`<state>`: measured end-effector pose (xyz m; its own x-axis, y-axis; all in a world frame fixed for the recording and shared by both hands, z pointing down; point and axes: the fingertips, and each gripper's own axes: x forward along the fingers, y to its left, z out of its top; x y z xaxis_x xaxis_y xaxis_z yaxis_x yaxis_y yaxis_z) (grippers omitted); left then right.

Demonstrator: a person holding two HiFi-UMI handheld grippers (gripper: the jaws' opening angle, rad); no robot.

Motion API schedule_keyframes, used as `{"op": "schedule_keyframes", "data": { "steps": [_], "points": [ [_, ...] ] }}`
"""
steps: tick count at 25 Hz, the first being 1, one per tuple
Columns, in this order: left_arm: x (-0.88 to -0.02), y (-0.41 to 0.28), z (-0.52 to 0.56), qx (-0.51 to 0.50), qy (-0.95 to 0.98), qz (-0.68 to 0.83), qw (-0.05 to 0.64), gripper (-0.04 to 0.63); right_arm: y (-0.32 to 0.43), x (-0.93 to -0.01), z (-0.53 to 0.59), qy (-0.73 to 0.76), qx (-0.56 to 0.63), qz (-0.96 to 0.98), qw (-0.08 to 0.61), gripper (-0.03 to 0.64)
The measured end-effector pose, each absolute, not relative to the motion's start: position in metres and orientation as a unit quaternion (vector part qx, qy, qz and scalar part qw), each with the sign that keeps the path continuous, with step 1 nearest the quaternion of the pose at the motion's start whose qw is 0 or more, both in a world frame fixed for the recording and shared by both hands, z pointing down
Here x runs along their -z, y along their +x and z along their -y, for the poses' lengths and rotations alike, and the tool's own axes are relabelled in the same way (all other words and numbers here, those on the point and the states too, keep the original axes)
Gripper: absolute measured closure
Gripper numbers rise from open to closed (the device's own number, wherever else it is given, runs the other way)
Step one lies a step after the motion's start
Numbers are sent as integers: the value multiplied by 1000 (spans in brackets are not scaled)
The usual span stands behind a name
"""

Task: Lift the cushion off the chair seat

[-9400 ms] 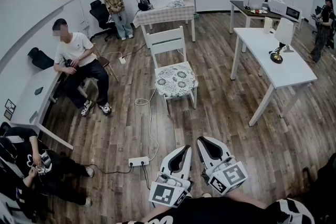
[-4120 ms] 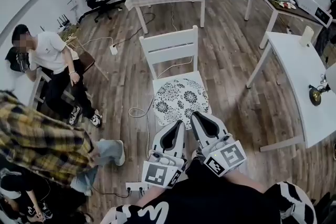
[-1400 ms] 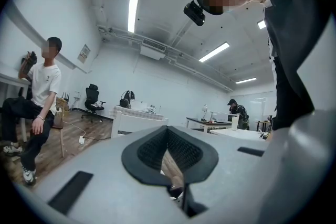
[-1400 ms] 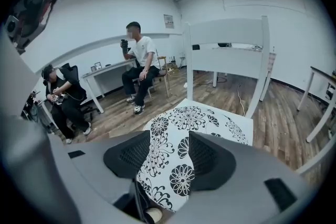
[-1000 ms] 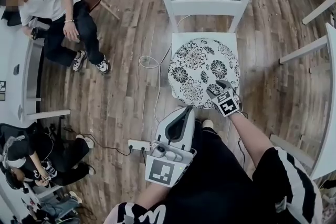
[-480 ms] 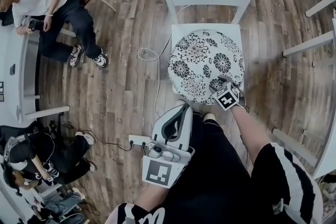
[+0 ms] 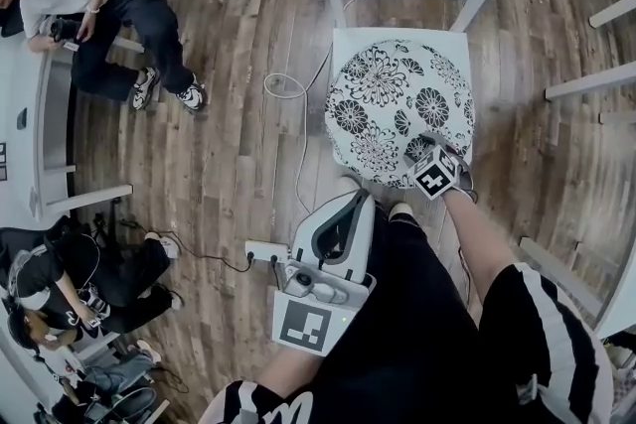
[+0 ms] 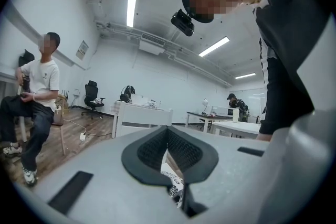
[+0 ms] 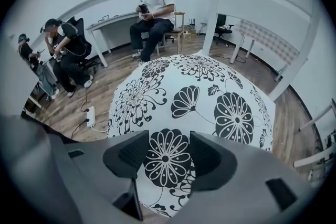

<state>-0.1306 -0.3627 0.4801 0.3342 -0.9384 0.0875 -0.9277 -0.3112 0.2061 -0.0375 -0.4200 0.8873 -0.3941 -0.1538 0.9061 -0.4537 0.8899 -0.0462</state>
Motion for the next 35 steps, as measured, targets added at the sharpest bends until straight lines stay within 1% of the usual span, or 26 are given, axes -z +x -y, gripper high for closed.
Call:
{"op": "schedule_keyframes", "data": {
  "steps": [10, 16, 26, 29, 30, 32, 35],
  "points": [
    [-495, -143, 364, 13, 806, 580, 120, 595, -38, -918, 422, 172, -145, 796, 563, 385],
    [-499, -139, 368, 9, 811, 572, 124, 596, -39, -917, 419, 159, -164, 799, 556, 387],
    [-507, -129, 377, 12, 814, 565, 136, 595, -41, -914, 421, 172, -152, 806, 545, 398],
    [-507, -123, 381, 15, 816, 561, 140, 596, -41, -913, 420, 167, -152, 807, 546, 416],
    [-507, -122, 382, 13, 817, 558, 141, 595, -41, -913, 419, 165, -152, 807, 547, 438],
    [-507, -121, 382, 10, 819, 555, 142, 595, -44, -913, 415, 163, -147, 807, 548, 517],
    [-508, -122, 381, 10, 820, 554, 144, 595, -46, -914, 411, 164, -138, 806, 552, 552]
  ]
}}
